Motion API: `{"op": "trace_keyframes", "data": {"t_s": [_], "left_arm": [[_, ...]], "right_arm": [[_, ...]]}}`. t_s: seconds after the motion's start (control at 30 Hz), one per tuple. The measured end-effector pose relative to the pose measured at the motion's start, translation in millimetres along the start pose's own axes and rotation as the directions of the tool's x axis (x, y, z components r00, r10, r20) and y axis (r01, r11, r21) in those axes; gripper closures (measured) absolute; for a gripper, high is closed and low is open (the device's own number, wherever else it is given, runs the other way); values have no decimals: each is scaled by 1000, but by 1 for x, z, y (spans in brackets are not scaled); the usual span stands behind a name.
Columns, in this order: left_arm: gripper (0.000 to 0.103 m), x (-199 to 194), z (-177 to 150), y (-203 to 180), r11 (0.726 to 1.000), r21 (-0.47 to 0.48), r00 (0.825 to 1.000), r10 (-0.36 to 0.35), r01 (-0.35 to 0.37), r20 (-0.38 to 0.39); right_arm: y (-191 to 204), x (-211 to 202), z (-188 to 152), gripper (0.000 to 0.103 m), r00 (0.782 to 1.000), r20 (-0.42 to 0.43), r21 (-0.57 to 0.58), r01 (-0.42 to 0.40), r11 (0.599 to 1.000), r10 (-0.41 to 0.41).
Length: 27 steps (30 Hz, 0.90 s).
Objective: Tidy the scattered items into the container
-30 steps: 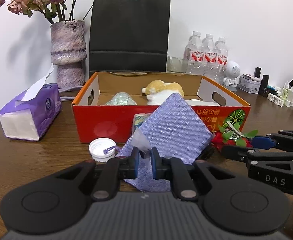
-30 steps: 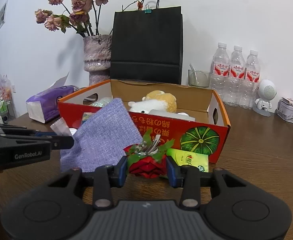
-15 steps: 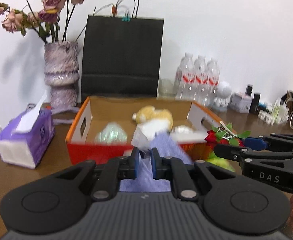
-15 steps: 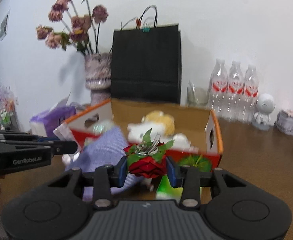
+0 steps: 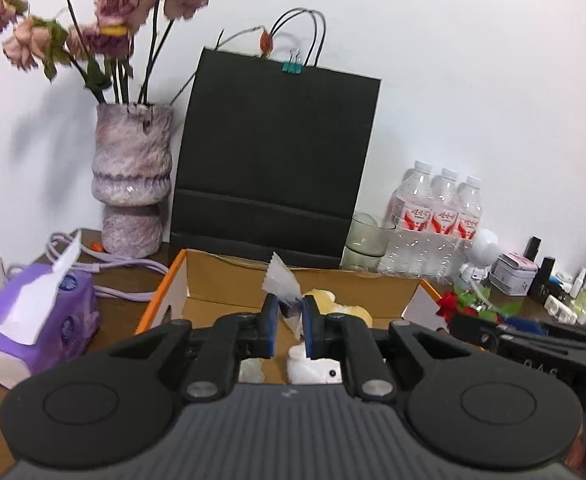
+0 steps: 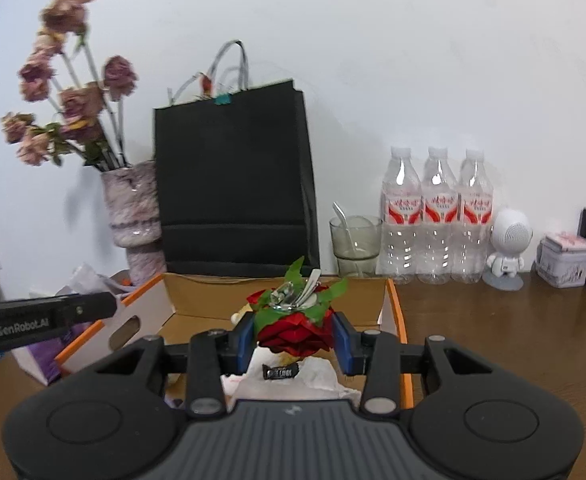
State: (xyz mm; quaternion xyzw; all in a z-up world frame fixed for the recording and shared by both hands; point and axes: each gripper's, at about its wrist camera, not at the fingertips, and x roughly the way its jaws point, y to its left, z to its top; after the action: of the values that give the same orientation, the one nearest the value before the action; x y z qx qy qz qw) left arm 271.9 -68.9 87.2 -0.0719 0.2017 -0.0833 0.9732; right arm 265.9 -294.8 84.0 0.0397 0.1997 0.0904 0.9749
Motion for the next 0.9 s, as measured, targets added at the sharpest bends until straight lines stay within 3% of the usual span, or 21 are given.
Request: {"op": "trace_keyframes", "data": {"t_s": [0.33,0.73,0.77,0.8,0.83,0.87,0.9], "left_arm": [[90,42,-5,-3,995,77,997,69,-67,-25],[89,52,-16,-4,989,122,994,95,-87,-61],[84,52,-16,-5,988,130,993,96,-87,-66],[59,53,-17,-7,985,146,992,100,-88,-77],[42,55,-17,-9,983,156,990,112,-98,-85],[15,55,-18,-11,974,162,981,175,-161,-77],[0,56,-18,-12,960,172,970,233,-220,-62]], "right_arm": [[5,51,-2,64,996,-88,-11,16,1000,-17],[4,57,-10,63,992,-123,-14,7,1000,-9],[5,58,-10,61,992,-127,-17,5,1000,-8],[5,59,-10,58,991,-135,-23,4,1000,-8],[6,59,-10,39,989,-147,-32,3,999,-8],[7,60,-10,23,987,-160,-38,-1,999,-5],[7,61,-10,6,985,-170,-42,10,999,-17]]}}
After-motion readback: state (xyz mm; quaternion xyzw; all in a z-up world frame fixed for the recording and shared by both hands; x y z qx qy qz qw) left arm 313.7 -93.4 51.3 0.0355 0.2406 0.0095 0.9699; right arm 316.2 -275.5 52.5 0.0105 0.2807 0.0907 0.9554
